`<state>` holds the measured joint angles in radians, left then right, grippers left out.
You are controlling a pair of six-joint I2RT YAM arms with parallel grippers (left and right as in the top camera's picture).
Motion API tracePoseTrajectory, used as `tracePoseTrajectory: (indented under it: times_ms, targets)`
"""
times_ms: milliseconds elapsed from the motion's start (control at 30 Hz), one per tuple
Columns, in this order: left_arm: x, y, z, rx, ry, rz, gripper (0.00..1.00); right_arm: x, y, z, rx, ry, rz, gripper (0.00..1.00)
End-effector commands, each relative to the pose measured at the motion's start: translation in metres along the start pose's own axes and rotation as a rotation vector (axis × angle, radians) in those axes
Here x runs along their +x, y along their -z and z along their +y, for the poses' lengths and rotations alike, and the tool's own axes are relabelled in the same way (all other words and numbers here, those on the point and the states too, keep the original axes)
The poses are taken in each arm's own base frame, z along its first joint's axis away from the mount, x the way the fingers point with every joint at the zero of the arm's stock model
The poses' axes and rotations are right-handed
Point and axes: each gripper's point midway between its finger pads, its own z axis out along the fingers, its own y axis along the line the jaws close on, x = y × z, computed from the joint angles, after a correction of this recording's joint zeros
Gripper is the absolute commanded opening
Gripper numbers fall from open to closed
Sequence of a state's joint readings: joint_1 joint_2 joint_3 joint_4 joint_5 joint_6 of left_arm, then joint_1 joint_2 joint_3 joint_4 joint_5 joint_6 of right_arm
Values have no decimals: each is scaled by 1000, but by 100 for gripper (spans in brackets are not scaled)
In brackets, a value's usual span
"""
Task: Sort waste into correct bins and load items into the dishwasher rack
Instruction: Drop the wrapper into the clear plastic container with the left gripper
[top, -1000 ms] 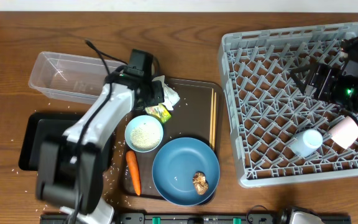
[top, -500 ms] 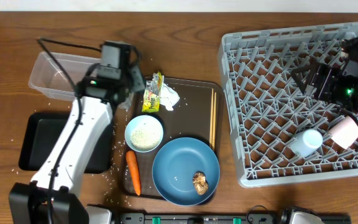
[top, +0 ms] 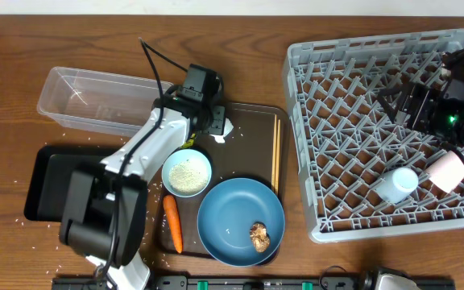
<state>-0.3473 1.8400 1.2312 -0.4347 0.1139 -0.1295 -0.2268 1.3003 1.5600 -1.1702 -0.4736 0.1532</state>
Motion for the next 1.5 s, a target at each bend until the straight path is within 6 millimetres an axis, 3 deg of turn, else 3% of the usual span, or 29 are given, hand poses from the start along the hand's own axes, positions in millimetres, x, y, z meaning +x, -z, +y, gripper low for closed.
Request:
tracePoseTrajectory:
  times_ms: [0,333,733,867,933,1167,1400,1467]
  targets:
    - [-16,5,14,-70,-8,-57,52,3,-5,-1,2,-16,20,80]
    - [-18,12,48,-274,-10,-76,53,3,-7,-3,3,-23,25,80]
    - [-7,-17,54,-281,-4,-25,52,4,-12,-5,6,-43,44,79]
    - [-11,-20,32,-151,-3,-36,40,4,-12,-5,6,-43,43,80]
    - [-14,-18,26,-115,-2,-45,28,4,-12,-5,6,-44,44,80]
    - [-30,11,17,-85,-1,-113,6,4,-13,-6,7,-44,46,80]
    - [-32,56,15,-80,43,-150,6,4,-14,-6,7,-46,49,80]
    - [-31,75,25,-127,114,-172,6,4,-14,-6,7,-46,49,81]
